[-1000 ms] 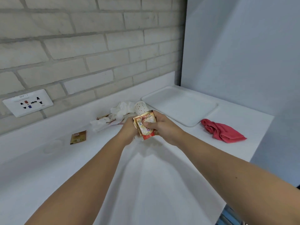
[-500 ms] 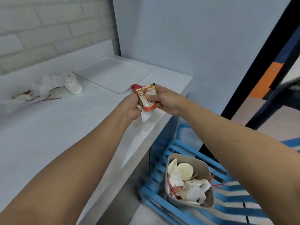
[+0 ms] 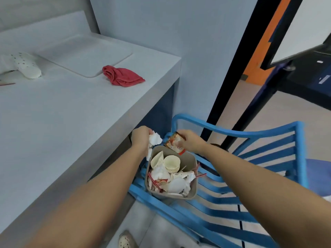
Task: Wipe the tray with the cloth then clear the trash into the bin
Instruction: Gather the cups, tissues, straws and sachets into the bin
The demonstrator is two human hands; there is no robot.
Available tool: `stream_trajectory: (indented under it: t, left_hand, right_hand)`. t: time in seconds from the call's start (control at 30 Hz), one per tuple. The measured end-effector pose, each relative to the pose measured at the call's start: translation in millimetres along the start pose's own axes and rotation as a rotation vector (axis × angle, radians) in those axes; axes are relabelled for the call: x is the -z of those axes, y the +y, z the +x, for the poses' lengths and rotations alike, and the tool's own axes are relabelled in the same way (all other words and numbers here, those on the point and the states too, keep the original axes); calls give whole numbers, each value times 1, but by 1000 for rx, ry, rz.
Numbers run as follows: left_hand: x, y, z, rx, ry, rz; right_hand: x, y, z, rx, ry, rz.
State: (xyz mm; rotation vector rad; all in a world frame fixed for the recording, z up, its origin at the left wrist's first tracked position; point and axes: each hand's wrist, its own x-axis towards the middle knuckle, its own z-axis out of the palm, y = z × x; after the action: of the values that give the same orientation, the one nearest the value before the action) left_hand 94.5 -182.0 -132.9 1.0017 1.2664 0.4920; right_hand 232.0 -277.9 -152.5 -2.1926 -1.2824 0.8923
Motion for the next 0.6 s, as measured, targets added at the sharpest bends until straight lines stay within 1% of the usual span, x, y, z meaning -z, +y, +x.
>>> stream_trajectory:
  t: [0.07,0.1,0.2,0.23,0.27,0.3,0.37,0.4,0.43,0.47,0.5,0.57,0.6]
  left_hand:
    - [0,-11,-3,7,66,51]
    - [2,-17,-4,9,96,62]
    - [2,-27,-10,-28,167,58]
    - [2,-28,-10,-55,180,61]
    - [3,-29,-11,-73,190,67]
    - [5,-32,-10,-107,197,67]
    - [6,-38,-9,-202,216,104]
    - [6,-38,-12,-253,215,125]
    - [3,-39,-13,-291,216,125]
    - [0,-37,-16,-302,214,112]
    - [-5,-35,-18,-305,210,76]
    - [-15,-31,-25,-308,183,-4]
    - [-19,-28,-28,-320,170,-11]
  right_hand:
    - [-30,10,-5,75,-25,-96]
    - [-44,16,-6,104,-78,-150]
    - [-78,30,-8,82,-363,-321]
    - [-80,31,-8,72,-402,-328]
    - [-78,29,-8,78,-385,-275]
    - [-72,23,-8,84,-337,-168]
    - [-53,2,-10,33,-264,187]
    - [-43,-9,-11,-22,-286,402]
    - [-35,-20,-11,-77,-342,612]
    - [-32,-28,-11,-119,-406,790]
    - [-29,-36,-11,-146,-465,918]
    - [-30,-43,-12,-161,-529,1001]
    - [-31,-44,-11,-142,-534,977]
